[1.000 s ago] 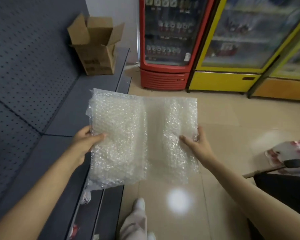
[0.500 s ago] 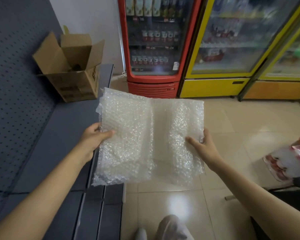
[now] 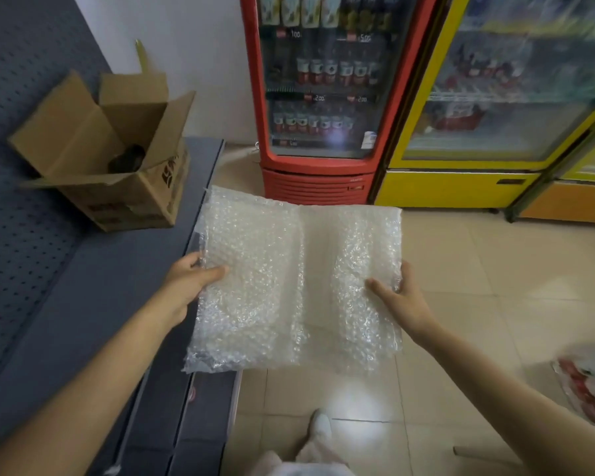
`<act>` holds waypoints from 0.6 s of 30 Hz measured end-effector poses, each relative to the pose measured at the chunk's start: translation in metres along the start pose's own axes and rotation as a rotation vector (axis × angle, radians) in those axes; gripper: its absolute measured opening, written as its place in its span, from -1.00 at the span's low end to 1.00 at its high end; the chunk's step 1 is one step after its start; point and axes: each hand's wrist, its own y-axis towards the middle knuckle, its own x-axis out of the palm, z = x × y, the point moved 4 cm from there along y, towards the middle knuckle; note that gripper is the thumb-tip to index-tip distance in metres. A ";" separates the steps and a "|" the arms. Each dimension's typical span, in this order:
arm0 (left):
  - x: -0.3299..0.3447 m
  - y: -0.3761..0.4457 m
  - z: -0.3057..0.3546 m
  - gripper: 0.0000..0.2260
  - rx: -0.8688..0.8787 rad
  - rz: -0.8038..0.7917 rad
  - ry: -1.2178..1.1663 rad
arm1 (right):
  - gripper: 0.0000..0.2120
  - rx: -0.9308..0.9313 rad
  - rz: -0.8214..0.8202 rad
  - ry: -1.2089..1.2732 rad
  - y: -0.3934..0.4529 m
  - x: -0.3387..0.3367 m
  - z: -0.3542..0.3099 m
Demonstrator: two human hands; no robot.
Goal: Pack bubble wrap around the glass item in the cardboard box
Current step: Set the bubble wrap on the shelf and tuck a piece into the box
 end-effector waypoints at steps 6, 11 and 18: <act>-0.013 0.032 0.006 -0.84 -0.052 0.101 -0.066 | -0.59 -0.038 -0.110 -0.079 0.061 0.026 -0.018; -0.034 0.054 -0.003 -0.86 -0.114 0.144 -0.101 | -0.42 0.031 -0.215 -0.155 0.097 0.058 -0.018; -0.071 0.047 -0.028 -0.76 -0.192 0.242 -0.197 | -0.32 0.028 -0.422 -0.249 0.137 0.112 -0.042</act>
